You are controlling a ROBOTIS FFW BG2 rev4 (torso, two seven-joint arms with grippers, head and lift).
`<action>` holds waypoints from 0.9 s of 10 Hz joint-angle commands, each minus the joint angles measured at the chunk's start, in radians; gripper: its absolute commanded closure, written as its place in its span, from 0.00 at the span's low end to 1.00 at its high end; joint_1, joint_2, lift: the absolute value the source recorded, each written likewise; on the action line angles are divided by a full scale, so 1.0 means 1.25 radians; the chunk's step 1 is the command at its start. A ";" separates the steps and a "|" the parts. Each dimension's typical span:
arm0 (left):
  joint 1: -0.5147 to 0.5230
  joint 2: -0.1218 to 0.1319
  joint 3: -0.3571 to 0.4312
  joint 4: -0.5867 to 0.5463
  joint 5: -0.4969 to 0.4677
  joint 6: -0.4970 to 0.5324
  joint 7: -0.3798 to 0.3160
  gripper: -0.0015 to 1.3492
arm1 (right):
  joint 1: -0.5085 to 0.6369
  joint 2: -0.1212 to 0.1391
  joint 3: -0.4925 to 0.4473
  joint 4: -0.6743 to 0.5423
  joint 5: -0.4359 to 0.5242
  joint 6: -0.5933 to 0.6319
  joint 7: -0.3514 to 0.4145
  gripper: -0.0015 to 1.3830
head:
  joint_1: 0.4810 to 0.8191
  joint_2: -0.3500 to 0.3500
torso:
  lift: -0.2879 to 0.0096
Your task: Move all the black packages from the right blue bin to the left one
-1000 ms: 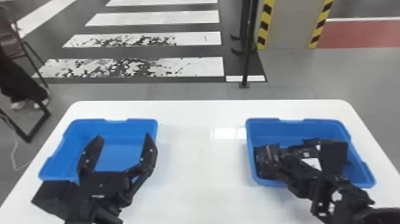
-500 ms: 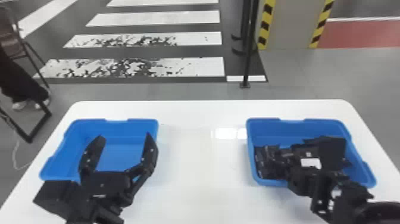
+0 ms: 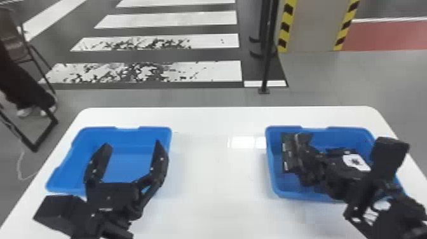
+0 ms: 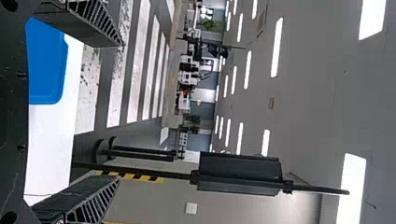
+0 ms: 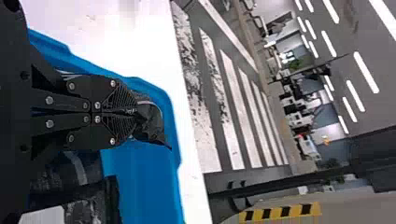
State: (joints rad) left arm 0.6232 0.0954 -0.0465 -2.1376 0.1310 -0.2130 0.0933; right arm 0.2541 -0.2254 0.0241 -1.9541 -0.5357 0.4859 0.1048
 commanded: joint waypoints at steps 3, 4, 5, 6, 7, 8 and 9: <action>-0.002 0.002 -0.027 0.001 0.155 -0.054 -0.024 0.03 | -0.013 0.000 -0.035 -0.001 -0.221 0.000 0.101 0.87 | 0.63 0.60 | 0.52; -0.012 0.007 -0.047 0.001 0.245 -0.054 -0.055 0.07 | -0.044 -0.005 -0.018 0.035 -0.286 0.020 0.144 0.87 | 0.63 0.61 | 0.52; -0.027 0.011 -0.057 0.001 0.345 0.029 -0.107 0.08 | -0.058 -0.014 0.019 0.043 -0.347 0.026 0.160 0.87 | 0.63 0.64 | 0.52; -0.045 0.010 -0.049 0.001 0.412 0.147 -0.156 0.08 | -0.078 -0.021 0.059 0.054 -0.395 0.035 0.180 0.87 | 0.63 0.65 | 0.52; -0.059 0.008 -0.038 0.001 0.415 0.221 -0.189 0.07 | -0.093 -0.031 0.104 0.060 -0.430 0.039 0.189 0.87 | 0.63 0.65 | 0.52; -0.075 0.008 -0.030 0.001 0.415 0.290 -0.219 0.08 | -0.105 -0.037 0.145 0.064 -0.457 0.043 0.191 0.87 | 0.63 0.67 | 0.52; -0.082 0.010 -0.030 0.001 0.415 0.312 -0.238 0.08 | -0.115 -0.041 0.175 0.076 -0.471 0.043 0.192 0.87 | 0.63 0.68 | 0.52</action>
State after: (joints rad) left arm 0.5275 0.1063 -0.0852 -2.1364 0.6496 0.1523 -0.2023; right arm 0.1192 -0.2727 0.2172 -1.8675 -1.1108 0.5397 0.3454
